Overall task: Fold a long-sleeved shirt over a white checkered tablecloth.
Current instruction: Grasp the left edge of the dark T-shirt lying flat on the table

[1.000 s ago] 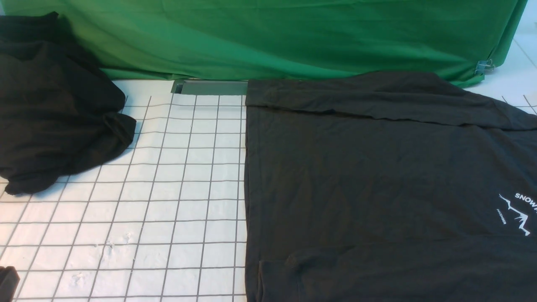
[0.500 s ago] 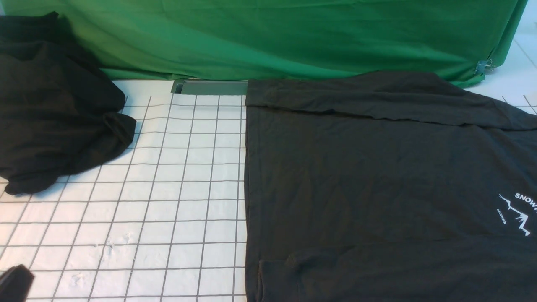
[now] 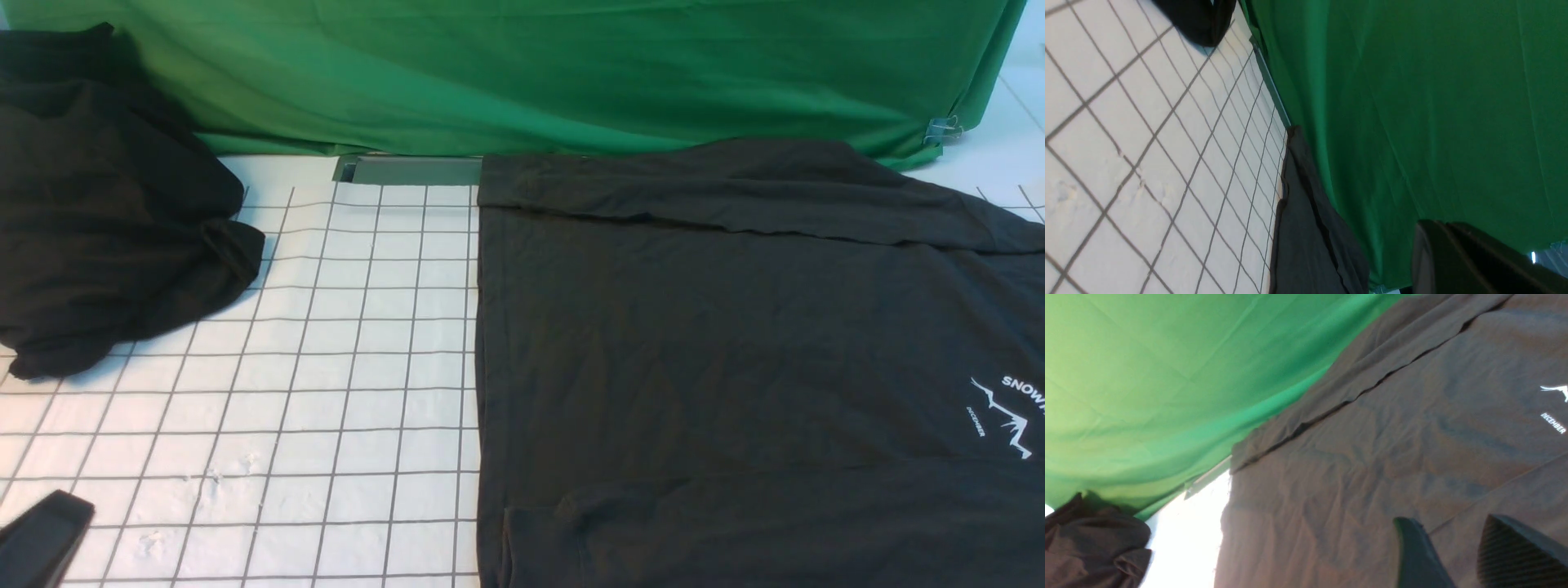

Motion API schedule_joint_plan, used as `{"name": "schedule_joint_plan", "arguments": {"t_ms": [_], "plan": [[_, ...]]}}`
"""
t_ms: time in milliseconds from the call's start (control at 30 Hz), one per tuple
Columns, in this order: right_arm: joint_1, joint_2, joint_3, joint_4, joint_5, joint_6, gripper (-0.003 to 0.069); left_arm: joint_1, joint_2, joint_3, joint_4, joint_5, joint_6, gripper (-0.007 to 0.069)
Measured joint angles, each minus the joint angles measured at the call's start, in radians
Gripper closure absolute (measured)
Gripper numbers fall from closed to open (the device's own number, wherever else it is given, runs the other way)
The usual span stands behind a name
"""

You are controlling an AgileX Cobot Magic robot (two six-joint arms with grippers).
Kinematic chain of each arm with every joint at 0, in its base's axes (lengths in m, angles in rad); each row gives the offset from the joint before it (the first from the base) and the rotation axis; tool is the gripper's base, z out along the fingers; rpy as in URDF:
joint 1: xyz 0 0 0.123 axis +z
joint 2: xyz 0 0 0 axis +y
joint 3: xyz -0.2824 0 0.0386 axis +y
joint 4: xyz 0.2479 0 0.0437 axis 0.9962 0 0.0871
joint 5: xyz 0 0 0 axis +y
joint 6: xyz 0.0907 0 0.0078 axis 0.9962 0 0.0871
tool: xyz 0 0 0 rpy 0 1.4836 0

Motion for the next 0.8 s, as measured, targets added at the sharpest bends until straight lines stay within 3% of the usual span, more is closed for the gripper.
{"name": "schedule_joint_plan", "arguments": {"t_ms": [233, 367, 467, 500, 567, 667, 800], "plan": [[0.016, 0.037, -0.254, -0.03, 0.071, -0.167, 0.0624, 0.0, 0.073, -0.286, 0.051, 0.048, 0.253, 0.0606], [0.016, 0.174, -0.492, -0.169, 0.269, -0.216, 0.0641, 0.0, 0.3, -0.519, 0.173, 0.265, 0.324, 0.0606], [0.017, 0.339, -0.666, -0.291, 0.547, -0.257, 0.0641, 0.0, 0.522, -0.689, 0.241, 0.491, 0.408, 0.0606], [0.017, 0.339, -0.678, -0.3, 0.547, -0.261, 0.0641, 0.0, 0.522, -0.701, 0.241, 0.51, 0.416, 0.0606], [0.017, 0.506, -0.8, -0.375, 0.824, -0.313, 0.0634, 0.0, 0.77, -0.836, 0.257, 0.752, 0.537, 0.0606], [0.017, 0.601, -0.841, -0.391, 0.928, -0.362, 0.0627, 0.0, 0.964, -0.924, 0.231, 0.884, 0.625, 0.0606], [0.017, 0.715, -0.847, -0.384, 0.981, -0.406, 0.0617, -0.066, 1.232, -0.987, 0.164, 0.926, 0.711, 0.0606]]}}
